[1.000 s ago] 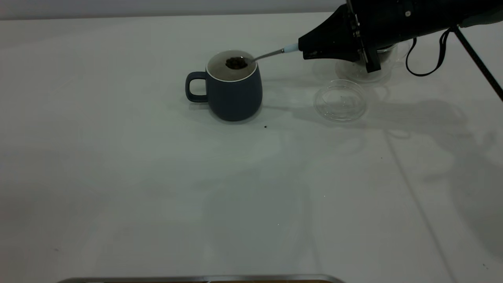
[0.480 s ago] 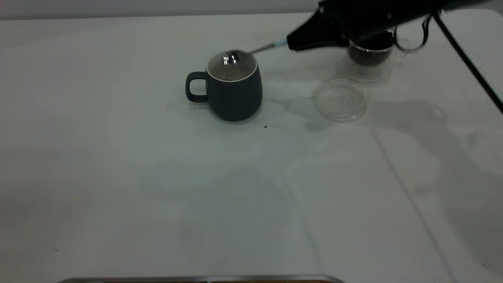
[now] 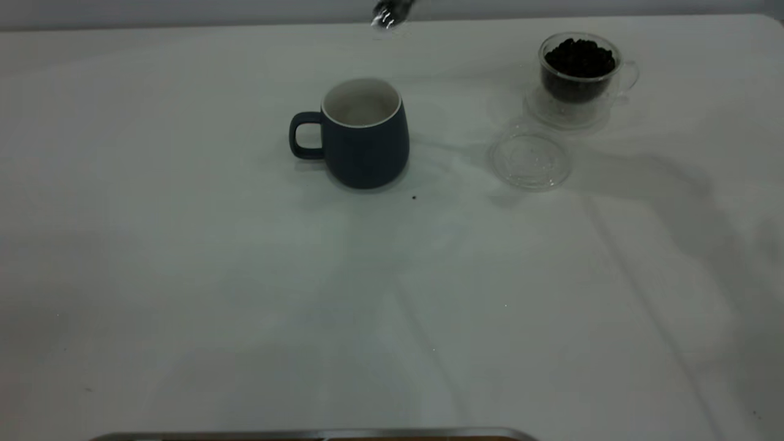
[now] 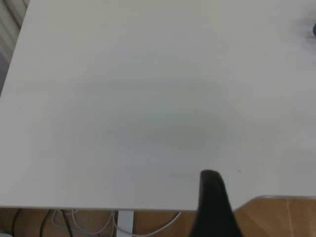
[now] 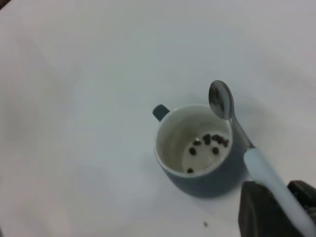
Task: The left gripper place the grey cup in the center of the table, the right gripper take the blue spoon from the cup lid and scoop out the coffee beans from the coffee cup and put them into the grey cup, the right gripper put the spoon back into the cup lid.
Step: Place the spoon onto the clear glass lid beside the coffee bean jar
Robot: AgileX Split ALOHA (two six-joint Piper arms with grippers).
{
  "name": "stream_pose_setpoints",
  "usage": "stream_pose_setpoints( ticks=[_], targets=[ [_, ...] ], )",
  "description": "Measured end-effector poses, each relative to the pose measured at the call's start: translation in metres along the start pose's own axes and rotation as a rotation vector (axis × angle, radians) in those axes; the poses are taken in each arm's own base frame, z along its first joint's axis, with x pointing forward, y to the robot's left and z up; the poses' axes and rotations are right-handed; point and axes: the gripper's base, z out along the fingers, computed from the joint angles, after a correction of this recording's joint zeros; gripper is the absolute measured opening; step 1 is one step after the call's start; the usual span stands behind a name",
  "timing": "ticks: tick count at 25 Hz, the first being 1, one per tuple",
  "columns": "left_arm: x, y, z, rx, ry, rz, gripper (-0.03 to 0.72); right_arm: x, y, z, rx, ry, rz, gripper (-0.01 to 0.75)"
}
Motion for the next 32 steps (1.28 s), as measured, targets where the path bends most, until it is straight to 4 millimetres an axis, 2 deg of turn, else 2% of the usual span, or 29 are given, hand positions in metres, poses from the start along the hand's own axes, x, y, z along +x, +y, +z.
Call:
stream_pose_setpoints(
  ticks=[2,4,7,8,11,16,21,32],
  targets=[
    [0.000,0.000,0.000,0.000,0.000,0.000,0.590,0.009,-0.005,-0.029,0.029,-0.006,0.068,0.103],
    [0.000,0.000,0.000,0.000,0.000,0.000,0.590,0.033,-0.018,-0.056,0.077,-0.014,0.161,0.103],
    [0.000,0.000,0.000,0.000,0.000,0.000,0.590,0.083,-0.036,-0.068,0.140,0.005,0.325,0.103],
    [0.000,0.000,0.000,0.000,0.000,0.000,0.590,0.099,-0.041,-0.065,0.143,0.022,0.370,0.103],
    [0.000,0.000,0.000,0.000,0.000,0.000,0.590,0.127,-0.054,-0.050,0.131,0.044,0.471,0.103],
    [0.000,0.000,0.000,0.000,0.000,0.000,0.590,0.156,-0.074,-0.019,0.080,0.081,0.574,0.103],
    [0.000,0.000,0.000,0.000,0.000,0.000,0.590,0.168,-0.087,0.001,0.023,0.091,0.615,0.103],
    [0.000,0.000,0.000,0.000,0.000,0.000,0.590,0.178,-0.105,0.026,-0.062,0.080,0.638,0.103]
  ],
)
